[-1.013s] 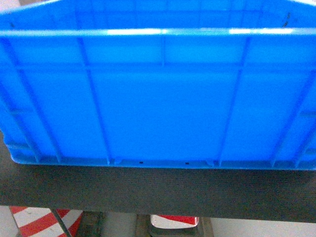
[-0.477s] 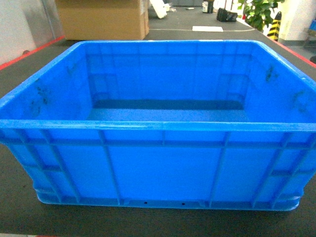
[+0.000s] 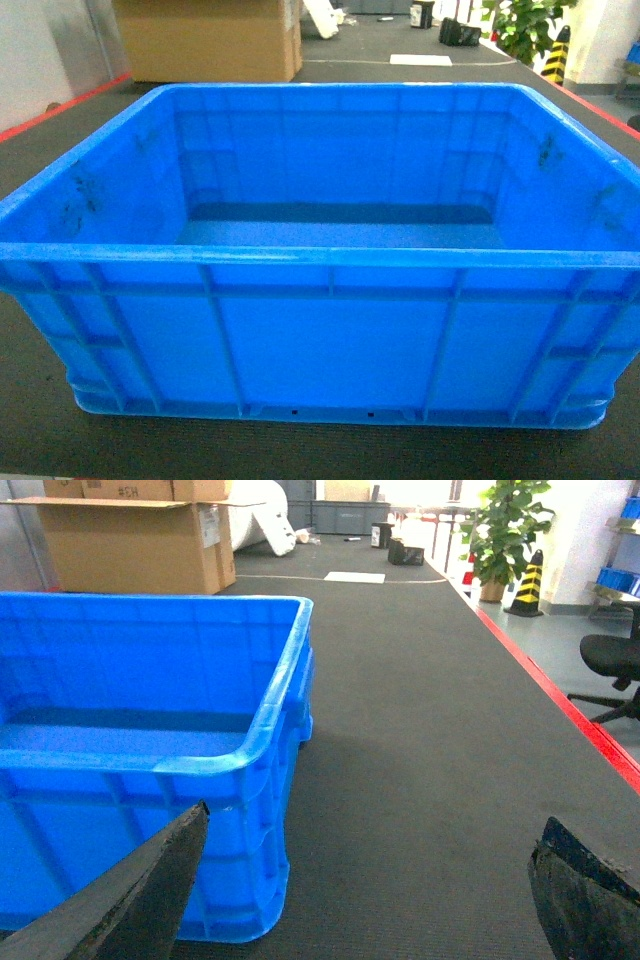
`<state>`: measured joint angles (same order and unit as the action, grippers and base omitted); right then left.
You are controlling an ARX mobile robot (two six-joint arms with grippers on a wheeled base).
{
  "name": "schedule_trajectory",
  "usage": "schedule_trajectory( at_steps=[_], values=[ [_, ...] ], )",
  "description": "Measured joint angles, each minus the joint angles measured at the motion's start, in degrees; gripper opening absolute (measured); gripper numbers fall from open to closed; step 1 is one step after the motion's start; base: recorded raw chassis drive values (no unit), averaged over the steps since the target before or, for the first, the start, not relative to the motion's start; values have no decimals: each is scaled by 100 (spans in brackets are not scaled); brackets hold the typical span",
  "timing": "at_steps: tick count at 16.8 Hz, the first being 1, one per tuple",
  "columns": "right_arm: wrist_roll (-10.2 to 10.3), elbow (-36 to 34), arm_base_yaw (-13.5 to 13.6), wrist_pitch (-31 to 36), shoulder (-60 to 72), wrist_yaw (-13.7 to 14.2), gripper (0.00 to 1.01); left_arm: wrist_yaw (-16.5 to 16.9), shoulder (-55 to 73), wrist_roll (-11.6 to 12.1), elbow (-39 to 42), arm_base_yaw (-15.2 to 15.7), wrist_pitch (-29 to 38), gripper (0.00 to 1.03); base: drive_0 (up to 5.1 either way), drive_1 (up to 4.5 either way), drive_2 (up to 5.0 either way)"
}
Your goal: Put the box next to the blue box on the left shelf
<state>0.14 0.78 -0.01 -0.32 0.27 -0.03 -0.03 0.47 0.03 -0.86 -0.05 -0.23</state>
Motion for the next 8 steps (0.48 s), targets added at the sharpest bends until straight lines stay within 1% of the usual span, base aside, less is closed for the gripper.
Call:
schedule_trajectory(
  at_steps=[8],
  values=[
    [0, 0, 0, 0, 0, 2, 98, 0, 0, 0, -2, 0, 0, 98, 0, 0, 0]
  ],
)
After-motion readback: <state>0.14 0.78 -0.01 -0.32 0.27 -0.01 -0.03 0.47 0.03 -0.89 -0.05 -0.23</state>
